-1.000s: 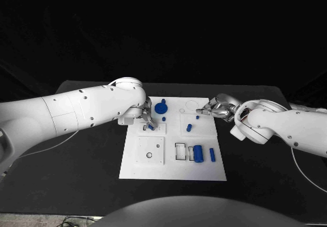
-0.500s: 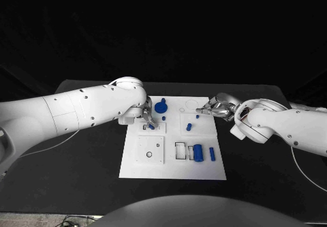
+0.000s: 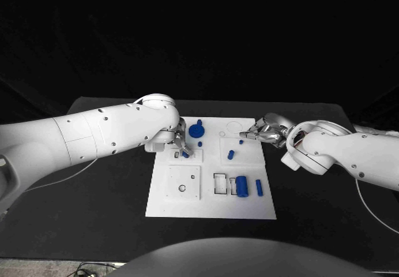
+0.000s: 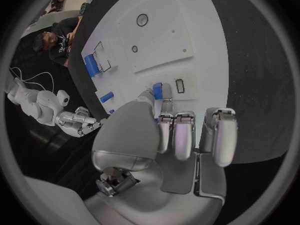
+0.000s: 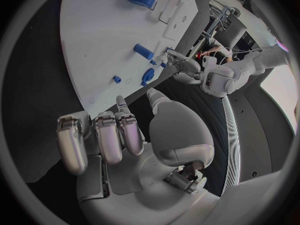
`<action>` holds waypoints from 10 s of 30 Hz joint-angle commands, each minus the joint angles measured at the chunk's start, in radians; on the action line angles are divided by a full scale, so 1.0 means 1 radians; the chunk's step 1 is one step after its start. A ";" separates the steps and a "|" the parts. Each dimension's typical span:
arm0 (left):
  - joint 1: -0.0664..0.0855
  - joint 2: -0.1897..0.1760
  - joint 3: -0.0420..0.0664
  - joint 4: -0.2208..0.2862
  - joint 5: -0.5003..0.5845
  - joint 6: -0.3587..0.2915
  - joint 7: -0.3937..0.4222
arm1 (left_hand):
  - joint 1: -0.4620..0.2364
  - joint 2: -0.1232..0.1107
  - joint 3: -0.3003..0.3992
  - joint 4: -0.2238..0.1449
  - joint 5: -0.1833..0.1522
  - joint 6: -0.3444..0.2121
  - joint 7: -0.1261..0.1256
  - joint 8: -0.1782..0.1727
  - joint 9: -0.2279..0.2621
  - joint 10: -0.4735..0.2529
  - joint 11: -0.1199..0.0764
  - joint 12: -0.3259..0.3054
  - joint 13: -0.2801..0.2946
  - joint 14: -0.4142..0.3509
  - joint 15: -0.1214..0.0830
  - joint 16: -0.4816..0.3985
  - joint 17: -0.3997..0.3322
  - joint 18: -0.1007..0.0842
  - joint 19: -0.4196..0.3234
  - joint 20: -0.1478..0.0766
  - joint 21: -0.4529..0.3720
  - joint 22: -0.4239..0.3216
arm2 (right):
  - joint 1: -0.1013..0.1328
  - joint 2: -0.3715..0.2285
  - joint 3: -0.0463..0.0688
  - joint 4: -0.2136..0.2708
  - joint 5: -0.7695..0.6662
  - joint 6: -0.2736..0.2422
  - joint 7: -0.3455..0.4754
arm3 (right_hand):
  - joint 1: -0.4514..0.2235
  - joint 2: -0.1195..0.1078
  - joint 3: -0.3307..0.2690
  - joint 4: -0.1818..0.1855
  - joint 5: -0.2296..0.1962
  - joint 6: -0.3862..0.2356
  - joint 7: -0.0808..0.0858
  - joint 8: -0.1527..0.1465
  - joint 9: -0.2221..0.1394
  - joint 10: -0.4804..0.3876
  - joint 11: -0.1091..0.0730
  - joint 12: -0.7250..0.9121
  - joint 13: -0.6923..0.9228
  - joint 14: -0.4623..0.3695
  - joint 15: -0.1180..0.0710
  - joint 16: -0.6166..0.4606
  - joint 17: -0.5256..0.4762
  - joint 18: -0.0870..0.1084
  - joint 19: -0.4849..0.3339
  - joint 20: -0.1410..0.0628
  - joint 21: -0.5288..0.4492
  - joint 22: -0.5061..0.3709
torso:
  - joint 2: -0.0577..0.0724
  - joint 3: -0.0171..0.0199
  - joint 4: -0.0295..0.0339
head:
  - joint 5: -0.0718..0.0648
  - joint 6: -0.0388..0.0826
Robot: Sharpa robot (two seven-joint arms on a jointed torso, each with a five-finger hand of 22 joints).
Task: Assemble the parts on the task board
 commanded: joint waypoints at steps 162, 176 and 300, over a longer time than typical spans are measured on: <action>0.007 -0.094 0.002 -0.119 -0.023 -0.189 0.137 | -0.405 -0.108 -0.154 0.001 -0.192 0.105 0.003 -0.122 -0.101 0.110 0.019 -0.004 0.261 0.104 0.022 0.003 0.263 -0.007 0.103 0.021 0.002 0.263 | -0.009 0.001 0.000 -0.008 -0.010 0.014 0.000 | 0.006 0.006 -0.007 -0.003 0.004 -0.001 0.005 0.004 0.002 0.104 0.009 0.004 0.263 0.104 0.009 0.004 0.263 -0.007 0.105 0.011 0.004 0.263 | -0.002 0.0005 0.0018 | 0.012 0.021; -0.001 -0.061 0.002 -0.149 -0.027 -0.177 0.136 | -0.223 -0.049 -0.117 -0.002 -0.195 0.128 -0.008 -0.148 -0.134 0.110 0.009 -0.004 0.261 0.104 0.012 0.003 0.263 -0.007 0.103 0.028 0.002 0.263 | -0.009 0.003 0.000 -0.007 -0.010 0.015 -0.001 | 0.006 0.006 -0.007 -0.003 0.004 -0.001 0.005 0.004 0.002 0.104 0.009 0.004 0.263 0.104 0.009 0.004 0.263 -0.007 0.105 0.011 0.004 0.263 | -0.001 0.0003 0.0014 | 0.011 0.023; -0.024 0.026 0.002 -0.253 -0.002 -0.114 0.153 | -0.093 0.123 -0.175 -0.002 -0.195 0.088 -0.015 -0.095 0.004 0.110 0.003 -0.004 0.261 0.104 0.023 0.003 0.263 -0.007 0.103 0.008 0.002 0.263 | -0.009 0.003 0.000 -0.002 -0.010 0.024 -0.013 | 0.007 0.007 -0.008 -0.003 0.004 -0.001 0.006 0.005 0.002 0.104 0.009 0.004 0.263 0.104 0.010 0.004 0.263 -0.007 0.105 0.013 0.004 0.263 | -0.002 0.0011 0.0022 | 0.039 0.015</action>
